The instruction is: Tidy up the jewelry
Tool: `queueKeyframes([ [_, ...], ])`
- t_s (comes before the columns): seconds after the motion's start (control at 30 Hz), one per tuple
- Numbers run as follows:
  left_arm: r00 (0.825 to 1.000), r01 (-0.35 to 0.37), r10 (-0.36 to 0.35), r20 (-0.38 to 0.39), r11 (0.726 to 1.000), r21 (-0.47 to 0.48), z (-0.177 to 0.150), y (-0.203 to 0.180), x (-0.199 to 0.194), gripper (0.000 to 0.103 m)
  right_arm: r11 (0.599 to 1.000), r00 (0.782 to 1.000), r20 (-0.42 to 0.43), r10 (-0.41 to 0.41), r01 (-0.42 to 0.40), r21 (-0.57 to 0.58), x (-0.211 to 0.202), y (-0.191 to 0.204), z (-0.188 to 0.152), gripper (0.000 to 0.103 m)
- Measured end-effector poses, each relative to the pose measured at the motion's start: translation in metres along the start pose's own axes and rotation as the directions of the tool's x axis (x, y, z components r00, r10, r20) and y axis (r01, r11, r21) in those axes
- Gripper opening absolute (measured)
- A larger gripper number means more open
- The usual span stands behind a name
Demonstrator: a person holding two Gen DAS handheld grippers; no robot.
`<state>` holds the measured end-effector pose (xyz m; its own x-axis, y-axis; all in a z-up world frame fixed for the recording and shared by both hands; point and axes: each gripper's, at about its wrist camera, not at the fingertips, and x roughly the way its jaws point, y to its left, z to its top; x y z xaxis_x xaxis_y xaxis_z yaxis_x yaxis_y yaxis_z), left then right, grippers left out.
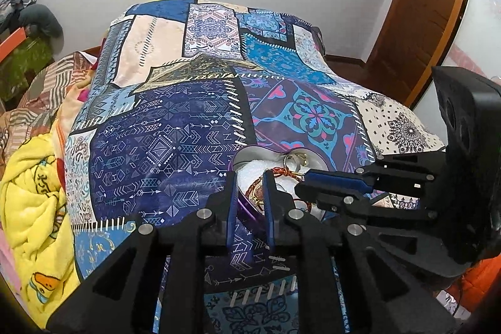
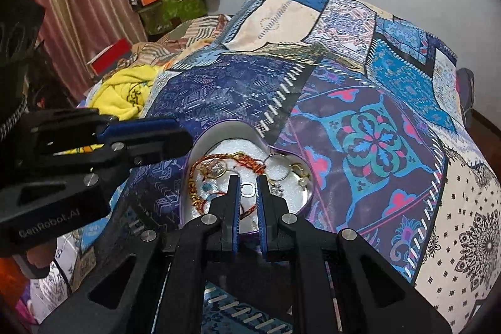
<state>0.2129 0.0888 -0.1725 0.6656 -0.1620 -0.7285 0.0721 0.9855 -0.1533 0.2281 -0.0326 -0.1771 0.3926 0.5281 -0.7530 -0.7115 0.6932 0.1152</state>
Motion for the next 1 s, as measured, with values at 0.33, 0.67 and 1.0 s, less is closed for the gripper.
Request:
queueKeyframes([
  [0.33,0.999,-0.029,0.029,0.042,1.000,-0.010,0.003,-0.001,-0.019,0.015,0.999,0.999,0.042,-0.033,0.034,-0.008,-0.016,0.002,0.004,0.026],
  [0.67,0.981,-0.077,0.083,0.173,0.996,-0.041,0.012,-0.012,-0.076,0.015,0.997,0.983,0.164,-0.082,0.080,0.020,-0.076,0.004,0.013,0.026],
  [1.0,0.896,-0.104,0.103,0.432,0.994,-0.022,0.015,-0.053,-0.185,0.027,0.993,0.892,0.437,-0.114,0.093,0.069,-0.197,0.024,0.014,0.027],
])
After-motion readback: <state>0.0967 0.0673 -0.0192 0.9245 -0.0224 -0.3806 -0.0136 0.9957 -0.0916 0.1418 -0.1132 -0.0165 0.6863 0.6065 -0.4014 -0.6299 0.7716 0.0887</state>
